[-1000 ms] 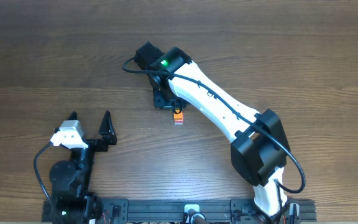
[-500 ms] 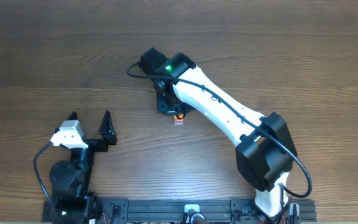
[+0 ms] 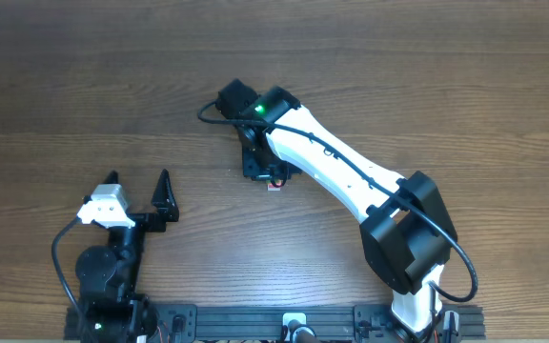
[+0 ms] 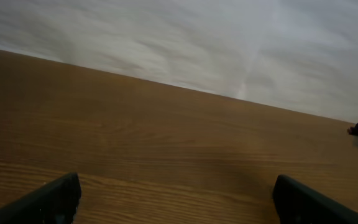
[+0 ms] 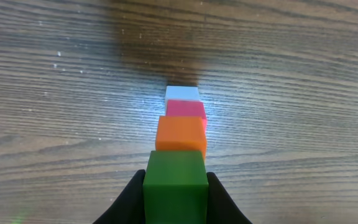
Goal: Stack Cubes
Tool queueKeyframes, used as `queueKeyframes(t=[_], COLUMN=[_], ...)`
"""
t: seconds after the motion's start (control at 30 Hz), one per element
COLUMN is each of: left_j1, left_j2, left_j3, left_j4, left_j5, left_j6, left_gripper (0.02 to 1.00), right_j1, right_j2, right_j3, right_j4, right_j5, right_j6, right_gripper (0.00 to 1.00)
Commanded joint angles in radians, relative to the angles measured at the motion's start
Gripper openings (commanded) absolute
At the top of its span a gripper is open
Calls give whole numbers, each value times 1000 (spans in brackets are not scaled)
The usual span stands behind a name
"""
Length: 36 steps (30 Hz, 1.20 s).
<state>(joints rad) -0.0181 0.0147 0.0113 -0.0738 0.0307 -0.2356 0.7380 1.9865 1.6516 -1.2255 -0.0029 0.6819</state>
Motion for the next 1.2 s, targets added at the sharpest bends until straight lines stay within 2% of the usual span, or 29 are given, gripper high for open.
queueKeyframes(t=[0.03,0.6,0.67,0.73,1.0,1.2], left_j1=[5,5,5,5,5,5], left_j2=[-12,-12,-12,-12,-12,-12], left_j3=[-6,-6,-6,-6,-6,-6], left_j4=[-1,-1,-1,-1,-1,-1], left_j5=[13,13,13,13,13,13], left_j6=[-11,-11,-11,-11,-11,-11], left_gripper=[1000,998,998,1000,1000,1000], right_j1=[0,0,0,1,0,0], right_j2=[-34,-34,-34,-34,-34,-34], right_j3=[-11,-11,-11,-11,-11,-11], right_j4=[11,21,21,22,21,21], right_j5=[-8,-7,-4,-4,1,4], right_j6=[13,13,13,13,13,13], right_gripper=[14,18,108,145,229,237])
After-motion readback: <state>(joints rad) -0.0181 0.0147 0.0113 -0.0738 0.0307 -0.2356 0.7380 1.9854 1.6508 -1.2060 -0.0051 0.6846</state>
